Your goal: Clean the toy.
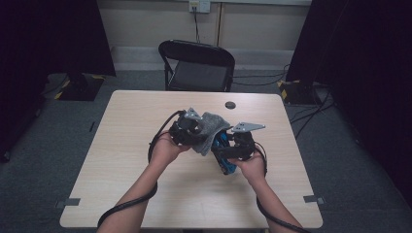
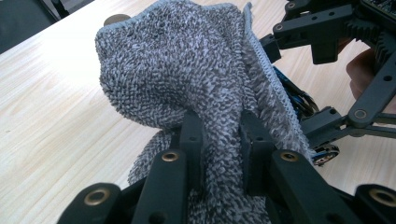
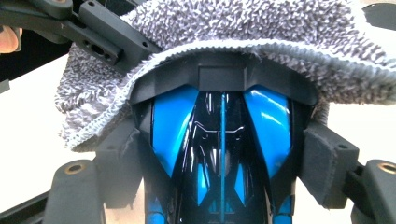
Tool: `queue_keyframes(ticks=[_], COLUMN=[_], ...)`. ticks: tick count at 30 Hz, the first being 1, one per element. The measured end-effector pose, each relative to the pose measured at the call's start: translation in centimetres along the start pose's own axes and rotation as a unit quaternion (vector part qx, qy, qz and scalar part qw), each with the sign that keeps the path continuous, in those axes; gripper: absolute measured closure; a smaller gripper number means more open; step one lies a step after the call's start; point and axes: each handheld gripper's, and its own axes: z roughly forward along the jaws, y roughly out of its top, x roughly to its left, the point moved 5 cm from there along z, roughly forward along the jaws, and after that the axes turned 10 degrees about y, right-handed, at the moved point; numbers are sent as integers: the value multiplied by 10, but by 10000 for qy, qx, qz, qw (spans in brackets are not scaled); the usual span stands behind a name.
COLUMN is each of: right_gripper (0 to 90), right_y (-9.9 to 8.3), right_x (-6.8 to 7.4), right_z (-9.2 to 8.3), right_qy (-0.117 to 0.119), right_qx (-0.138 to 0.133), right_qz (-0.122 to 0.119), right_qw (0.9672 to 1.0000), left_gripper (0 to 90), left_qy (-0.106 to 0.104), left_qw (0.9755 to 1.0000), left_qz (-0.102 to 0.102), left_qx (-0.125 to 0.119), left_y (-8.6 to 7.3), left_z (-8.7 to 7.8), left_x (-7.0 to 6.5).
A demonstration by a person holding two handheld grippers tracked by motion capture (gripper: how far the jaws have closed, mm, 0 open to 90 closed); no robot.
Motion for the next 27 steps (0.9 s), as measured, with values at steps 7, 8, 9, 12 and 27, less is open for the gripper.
queue_keyframes(ticks=[7, 8, 9, 12, 27], right_gripper=[255, 255, 255, 255, 255], right_y=[1, 1, 0, 0, 3], right_x=[0, 0, 0, 0, 1], right_z=[-1, -1, -1, -1, -3], right_qy=[-5, 1, -5, -14, 26], right_qx=[-9, -1, 5, -8, -88], right_qz=[-17, -11, -11, -7, 12], right_qw=[10000, 10000, 10000, 10000, 10000], left_gripper=[750, 750, 750, 750, 750], left_qy=[24, 47, 39, 70, 9], left_qw=[10000, 10000, 10000, 10000, 9998], left_qz=[-14, -10, 6, 15, -10], left_qx=[21, 8, 12, 41, 203], left_y=[-2, -2, -2, -4, -15], left_z=[2, 3, 3, 3, 9], left_x=[0, 0, 0, 1, 1])
